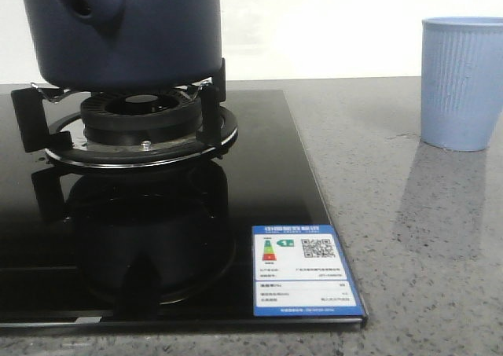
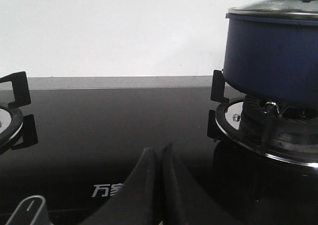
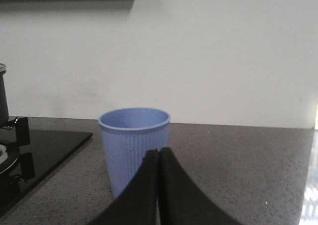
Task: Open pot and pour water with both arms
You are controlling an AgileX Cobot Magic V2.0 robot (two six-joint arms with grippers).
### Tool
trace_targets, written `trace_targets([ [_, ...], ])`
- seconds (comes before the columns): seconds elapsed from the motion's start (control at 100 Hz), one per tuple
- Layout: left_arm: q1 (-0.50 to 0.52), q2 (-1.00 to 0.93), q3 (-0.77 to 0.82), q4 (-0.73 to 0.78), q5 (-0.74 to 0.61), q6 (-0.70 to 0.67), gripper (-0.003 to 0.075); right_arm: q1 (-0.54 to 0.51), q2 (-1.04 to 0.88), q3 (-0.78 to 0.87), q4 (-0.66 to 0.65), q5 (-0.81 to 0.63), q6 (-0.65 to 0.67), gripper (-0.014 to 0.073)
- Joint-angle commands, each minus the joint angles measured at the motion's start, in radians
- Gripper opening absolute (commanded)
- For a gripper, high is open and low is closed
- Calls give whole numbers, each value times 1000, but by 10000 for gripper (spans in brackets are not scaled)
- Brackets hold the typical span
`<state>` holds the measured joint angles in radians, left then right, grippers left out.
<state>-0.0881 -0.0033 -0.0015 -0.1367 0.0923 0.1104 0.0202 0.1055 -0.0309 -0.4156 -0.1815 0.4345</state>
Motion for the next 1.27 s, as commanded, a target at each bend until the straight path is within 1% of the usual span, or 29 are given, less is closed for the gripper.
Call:
trace_targets([
  [0.0,2,-24,14,-10,-69,-10,-16,-8,12,-26,173,23,-107,-64],
  [0.05,2,-24,14,-10,-69,-10,-16,-8,12,-26,343,78,-285,-64],
  [0.06,2,-24,14,-10,-69,-10,-16,-8,12,-26,365,90,-337,-64],
  [0.09,2,-24,14,-10,-69,-10,-16,-8,12,-26,450,103,-428,-64],
  [0.13,2,-24,14,-10,-69,-10,-16,-8,12,-26,492,109,-505,-64],
  [0.16,2,-24,14,-10,-69,-10,-16,-8,10,-26,492,109,-518,-64],
  [0.35,2,-24,14,-10,-69,-10,-16,-9,-45,15,432,143,-510,-64],
  [0.44,2,-24,14,-10,-69,-10,-16,-9,-95,59,384,154,-446,-64],
  [0.48,2,-24,14,-10,-69,-10,-16,-9,-124,57,384,223,-434,-64],
  [0.63,2,-24,14,-10,-69,-10,-16,-12,-136,57,384,315,-428,-64],
  [0.83,2,-24,14,-10,-69,-10,-16,-12,-136,57,384,268,-428,-64],
  [1.26,2,-24,14,-10,-69,-10,-16,-12,-136,57,384,268,-428,-64],
])
